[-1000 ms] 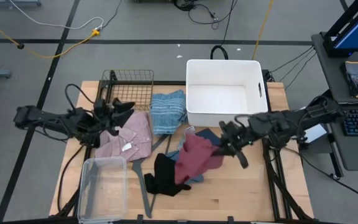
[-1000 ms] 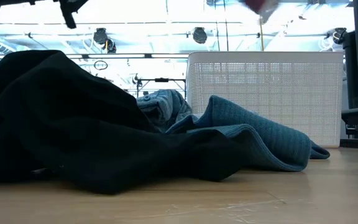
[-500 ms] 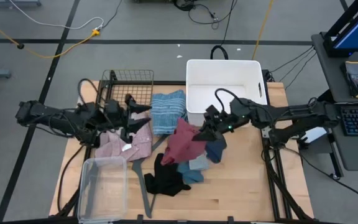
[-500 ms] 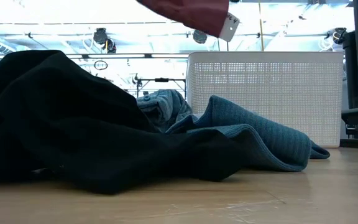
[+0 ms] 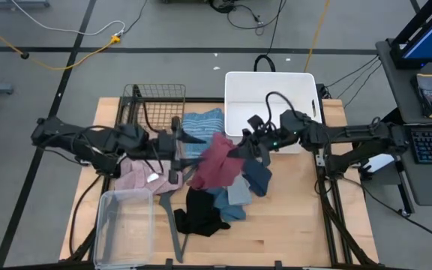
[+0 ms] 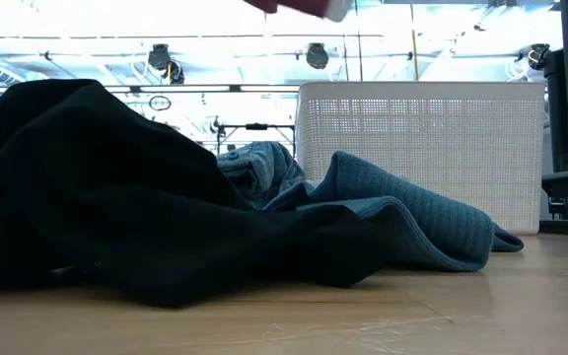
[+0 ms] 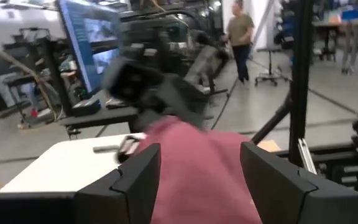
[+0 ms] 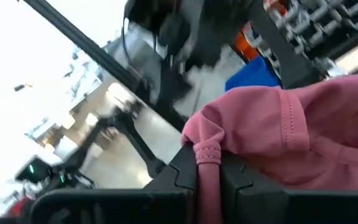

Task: Pick & Place Cloths
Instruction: Put the red undergarment into the gold wire basket

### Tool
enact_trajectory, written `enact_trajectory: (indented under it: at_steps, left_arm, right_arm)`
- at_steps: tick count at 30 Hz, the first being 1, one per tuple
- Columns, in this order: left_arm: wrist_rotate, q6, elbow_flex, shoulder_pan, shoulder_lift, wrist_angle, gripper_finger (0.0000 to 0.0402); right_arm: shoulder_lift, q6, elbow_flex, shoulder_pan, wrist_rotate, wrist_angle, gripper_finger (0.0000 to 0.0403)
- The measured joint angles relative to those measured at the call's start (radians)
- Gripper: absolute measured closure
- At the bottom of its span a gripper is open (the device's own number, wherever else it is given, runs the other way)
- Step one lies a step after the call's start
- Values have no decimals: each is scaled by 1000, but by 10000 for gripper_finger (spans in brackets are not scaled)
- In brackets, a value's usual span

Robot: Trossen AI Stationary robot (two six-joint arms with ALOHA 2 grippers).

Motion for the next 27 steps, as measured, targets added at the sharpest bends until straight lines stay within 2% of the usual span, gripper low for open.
enact_trajectory:
  at_steps: [4, 10, 17, 23, 27]
  left_arm:
    - [-72, 102, 83, -52, 59, -47, 176]
    - [-258, 260, 177, -129, 135, -126, 176]
    - [-453, 452, 220, -182, 210, -103, 176]
    - [-548, 553, 221, -185, 253, -18, 176]
    - [-577, 597, 221, -184, 258, -12, 176]
  right_arm:
    - [0, 63, 0, -18, -4, 55, 395]
    - [-1, 157, 0, -35, -29, 119, 395]
    - [-1, 210, 0, -34, -29, 159, 395]
    - [0, 211, 0, -34, -28, 165, 395]
    - [0, 213, 0, -34, -28, 164, 395]
